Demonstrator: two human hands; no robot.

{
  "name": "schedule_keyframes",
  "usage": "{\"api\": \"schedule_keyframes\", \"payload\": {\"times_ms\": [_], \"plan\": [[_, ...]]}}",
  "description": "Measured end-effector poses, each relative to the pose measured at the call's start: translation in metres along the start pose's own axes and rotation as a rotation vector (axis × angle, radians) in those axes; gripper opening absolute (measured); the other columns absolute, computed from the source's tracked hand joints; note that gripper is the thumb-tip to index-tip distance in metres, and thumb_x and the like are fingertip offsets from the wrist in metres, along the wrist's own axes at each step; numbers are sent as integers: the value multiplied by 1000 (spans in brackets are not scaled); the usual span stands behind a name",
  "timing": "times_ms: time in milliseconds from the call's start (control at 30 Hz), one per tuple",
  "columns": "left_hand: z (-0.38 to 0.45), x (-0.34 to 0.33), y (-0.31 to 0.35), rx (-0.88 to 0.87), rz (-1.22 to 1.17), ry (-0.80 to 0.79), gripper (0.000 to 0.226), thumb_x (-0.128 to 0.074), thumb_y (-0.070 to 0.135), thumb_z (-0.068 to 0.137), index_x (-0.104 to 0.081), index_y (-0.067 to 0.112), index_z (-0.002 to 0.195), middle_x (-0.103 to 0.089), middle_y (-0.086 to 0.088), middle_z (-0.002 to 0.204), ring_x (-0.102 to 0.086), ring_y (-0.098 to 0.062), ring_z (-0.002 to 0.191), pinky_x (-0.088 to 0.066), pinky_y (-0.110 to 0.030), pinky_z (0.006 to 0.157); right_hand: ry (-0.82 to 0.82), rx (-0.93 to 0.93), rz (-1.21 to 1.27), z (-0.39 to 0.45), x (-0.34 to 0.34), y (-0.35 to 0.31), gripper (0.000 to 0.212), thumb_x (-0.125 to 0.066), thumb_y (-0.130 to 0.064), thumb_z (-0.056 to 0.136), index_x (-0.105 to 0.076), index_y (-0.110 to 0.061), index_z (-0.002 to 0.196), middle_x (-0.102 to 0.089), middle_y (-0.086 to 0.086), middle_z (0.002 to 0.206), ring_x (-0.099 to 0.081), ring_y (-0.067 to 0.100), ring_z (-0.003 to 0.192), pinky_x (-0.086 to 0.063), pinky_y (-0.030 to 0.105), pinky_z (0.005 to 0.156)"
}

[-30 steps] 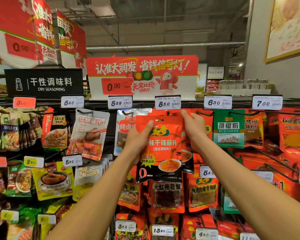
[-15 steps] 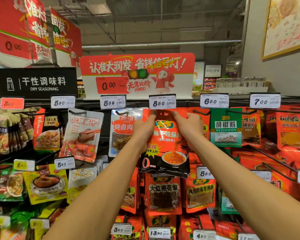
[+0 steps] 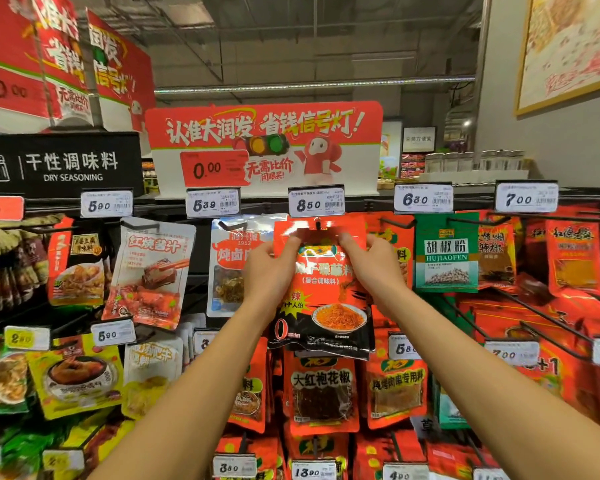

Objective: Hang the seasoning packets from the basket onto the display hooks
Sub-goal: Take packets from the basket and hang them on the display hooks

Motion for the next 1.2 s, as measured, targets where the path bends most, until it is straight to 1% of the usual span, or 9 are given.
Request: {"api": "schedule_keyframes", "payload": {"times_ms": [100, 167, 267, 500, 600, 700, 967, 1100, 1200], "plan": [[-19, 18, -23, -134, 189, 4, 42, -66, 61, 84, -61, 35, 116, -62, 9, 112, -62, -11, 102, -51, -32, 84, -173, -36, 74, -28, 1, 29, 33, -66, -54, 84, -67, -28, 104, -77, -11, 95, -74, 10, 89, -58, 47, 90], [-32, 21, -44, -43, 82, -157, 51, -70, 50, 88, -55, 30, 133, -63, 7, 121, -62, -9, 107, -48, -30, 91, -238, -52, 108, -47, 0, 43, 42, -67, -59, 75, -65, -32, 107, -76, -16, 101, -72, 6, 95, -57, 45, 95], [-39, 10, -60, 115, -105, -394, 30, -68, 36, 94, -69, 20, 119, -76, 0, 112, -72, -18, 104, -53, -33, 91, -210, -40, 68, -46, -2, 52, 31, -68, -51, 82, -67, -29, 103, -76, -5, 105, -71, 20, 101, -55, 53, 95], [12, -9, -59, 233, 23, -125, 39, -74, 46, 87, -52, 19, 69, -48, 2, 60, -49, -20, 64, -36, -32, 65, -35, -188, -25, 12, -20, 61, 28, -74, -37, 87, -64, -15, 73, -68, 0, 74, -64, 23, 75, -45, 35, 65], [34, -23, -58, 300, 44, -49, 37, -76, 41, 86, -62, 7, 92, -68, -14, 92, -66, -31, 90, -55, -41, 79, -8, -303, -18, 37, -33, 70, 26, -74, -32, 88, -63, -10, 78, -68, 7, 87, -64, 26, 80, -45, 32, 65], [50, -35, -55, 280, 153, -11, 56, -72, 38, 92, -54, -1, 127, -63, -19, 127, -60, -39, 117, -51, -41, 95, 38, -365, -116, 57, -36, 76, 43, -74, -36, 89, -67, -2, 114, -67, 16, 118, -64, 34, 108, -47, 32, 82], [73, -45, -53, 367, 200, -15, 50, -74, 39, 88, -54, 6, 119, -62, -17, 122, -55, -35, 90, -45, -44, 74, 39, -410, -186, 82, -38, 70, 43, -74, -31, 87, -65, -4, 120, -66, 16, 124, -62, 32, 105, -44, 30, 78], [68, -41, -60, 333, 255, -29, 56, -73, 41, 90, -56, -1, 122, -65, -14, 113, -63, -37, 101, -48, -39, 75, 10, -426, -133, 75, -37, 83, 58, -74, -41, 87, -61, -5, 131, -64, 15, 131, -61, 34, 118, -51, 37, 97], [56, -36, -61, 267, 272, -82, 44, -70, 44, 92, -63, 2, 105, -67, -13, 102, -63, -31, 88, -53, -41, 78, -5, -418, -96, 65, -30, 93, 47, -71, -46, 89, -68, -7, 115, -70, 12, 112, -67, 35, 105, -56, 47, 94]]}}
Point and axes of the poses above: each hand's wrist, its own z-axis towards the middle knuckle, its own x-axis out of the back of the hand, y = z × x, the point moved 6 cm from there along z, towards the middle knuckle
